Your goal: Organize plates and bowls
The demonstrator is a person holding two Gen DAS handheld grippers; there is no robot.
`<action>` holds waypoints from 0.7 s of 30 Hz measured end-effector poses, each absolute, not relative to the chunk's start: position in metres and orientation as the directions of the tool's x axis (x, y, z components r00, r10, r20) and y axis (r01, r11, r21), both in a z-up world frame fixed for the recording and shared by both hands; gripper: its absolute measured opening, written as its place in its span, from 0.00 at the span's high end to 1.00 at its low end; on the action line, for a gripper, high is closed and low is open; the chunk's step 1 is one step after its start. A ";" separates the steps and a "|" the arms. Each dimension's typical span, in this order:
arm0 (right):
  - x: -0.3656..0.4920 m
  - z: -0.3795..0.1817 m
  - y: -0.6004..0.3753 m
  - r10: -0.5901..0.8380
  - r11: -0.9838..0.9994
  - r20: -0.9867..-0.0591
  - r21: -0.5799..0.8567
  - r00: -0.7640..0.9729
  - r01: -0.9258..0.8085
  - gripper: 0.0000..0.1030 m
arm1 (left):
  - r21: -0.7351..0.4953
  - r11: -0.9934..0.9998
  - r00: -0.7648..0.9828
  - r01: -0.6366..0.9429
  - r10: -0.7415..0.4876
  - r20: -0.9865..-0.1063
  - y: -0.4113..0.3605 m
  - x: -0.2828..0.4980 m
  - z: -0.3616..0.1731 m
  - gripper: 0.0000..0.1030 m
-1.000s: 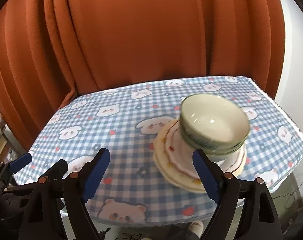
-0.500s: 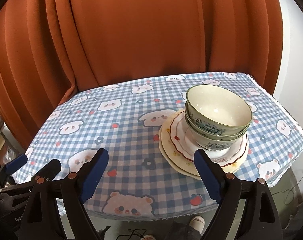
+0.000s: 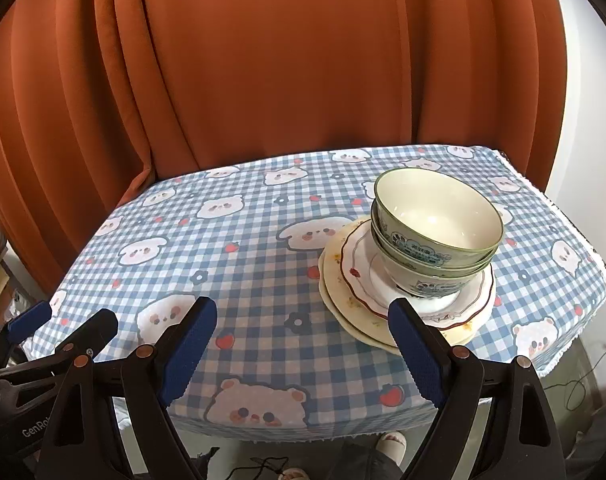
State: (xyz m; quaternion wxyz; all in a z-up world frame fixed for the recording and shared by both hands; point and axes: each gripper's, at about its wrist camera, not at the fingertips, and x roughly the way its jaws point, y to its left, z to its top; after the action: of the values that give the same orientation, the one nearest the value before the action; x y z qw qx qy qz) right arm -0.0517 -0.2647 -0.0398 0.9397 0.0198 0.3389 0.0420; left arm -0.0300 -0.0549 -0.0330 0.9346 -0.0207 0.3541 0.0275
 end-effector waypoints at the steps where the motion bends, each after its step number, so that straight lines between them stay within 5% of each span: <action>1: -0.052 -0.040 -0.265 0.093 0.996 -0.635 0.066 0.767 -0.066 0.13 | -0.019 0.998 0.748 -0.065 0.036 -0.663 -0.055 -0.030 -0.033 0.06; 21: -0.048 -0.043 -0.256 0.087 0.996 -0.649 0.048 0.756 -0.074 0.13 | -0.034 0.996 0.741 -0.085 0.041 -0.671 -0.046 -0.026 -0.036 0.06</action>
State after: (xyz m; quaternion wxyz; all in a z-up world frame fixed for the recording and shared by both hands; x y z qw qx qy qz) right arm -0.0481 -0.2565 -0.0427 0.9369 0.0099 0.3469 0.0429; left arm -0.0256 -0.0462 -0.0359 0.9324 -0.0310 0.3584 0.0337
